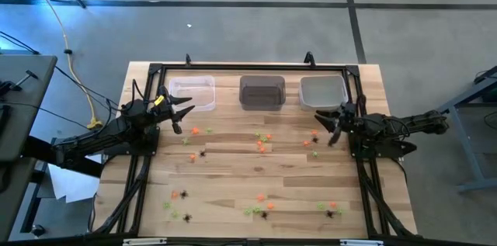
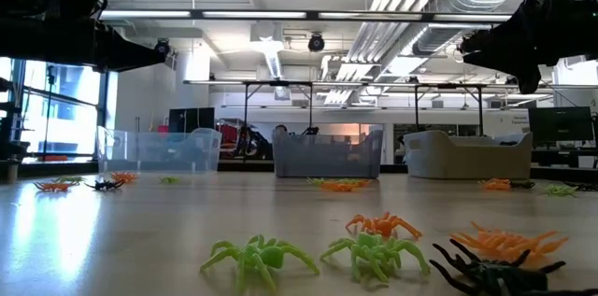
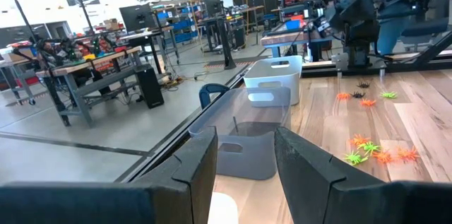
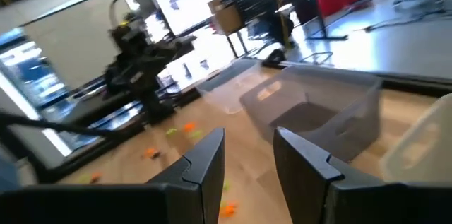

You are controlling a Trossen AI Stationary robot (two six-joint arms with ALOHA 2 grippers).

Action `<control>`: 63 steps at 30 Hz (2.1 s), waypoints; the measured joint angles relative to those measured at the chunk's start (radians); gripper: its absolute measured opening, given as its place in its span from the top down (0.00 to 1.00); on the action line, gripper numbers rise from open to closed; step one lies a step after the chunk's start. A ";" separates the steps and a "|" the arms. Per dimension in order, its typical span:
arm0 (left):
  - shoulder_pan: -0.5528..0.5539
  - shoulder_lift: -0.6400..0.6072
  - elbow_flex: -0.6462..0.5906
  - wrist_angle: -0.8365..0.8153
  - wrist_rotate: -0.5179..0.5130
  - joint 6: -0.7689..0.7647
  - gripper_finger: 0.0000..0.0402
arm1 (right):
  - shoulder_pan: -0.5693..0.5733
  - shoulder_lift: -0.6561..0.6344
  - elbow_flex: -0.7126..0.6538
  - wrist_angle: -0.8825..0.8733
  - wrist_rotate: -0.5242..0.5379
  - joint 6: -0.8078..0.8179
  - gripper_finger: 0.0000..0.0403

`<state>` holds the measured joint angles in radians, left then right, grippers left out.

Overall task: Sort Halloween decoration
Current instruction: Put the black spider toy into the white bin

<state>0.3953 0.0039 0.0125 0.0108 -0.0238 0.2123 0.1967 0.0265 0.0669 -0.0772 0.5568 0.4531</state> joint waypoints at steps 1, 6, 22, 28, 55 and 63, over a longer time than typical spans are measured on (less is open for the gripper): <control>0.000 0.000 0.000 0.000 0.000 0.000 0.67 | 0.000 0.000 0.001 0.000 -0.022 0.004 0.71; 0.000 0.000 0.000 0.000 0.000 0.000 0.67 | 0.000 0.003 0.085 -0.036 -0.089 0.045 0.71; 0.000 0.000 0.000 0.000 0.000 0.000 0.67 | 0.000 0.620 0.726 -0.963 -0.167 0.378 0.71; 0.000 0.000 0.000 0.000 0.000 0.000 0.67 | 0.000 0.833 0.806 -1.242 -0.264 0.495 0.71; 0.000 0.000 0.000 0.000 0.000 0.000 0.67 | -0.066 0.968 0.506 -0.969 -0.454 0.515 0.71; 0.000 0.000 0.000 -0.001 0.000 0.000 0.67 | -0.074 1.151 0.506 -0.959 -0.489 0.471 0.71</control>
<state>0.3950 0.0039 0.0124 0.0101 -0.0235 0.2123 0.1223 1.1773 0.5732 -1.0365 0.0681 0.9239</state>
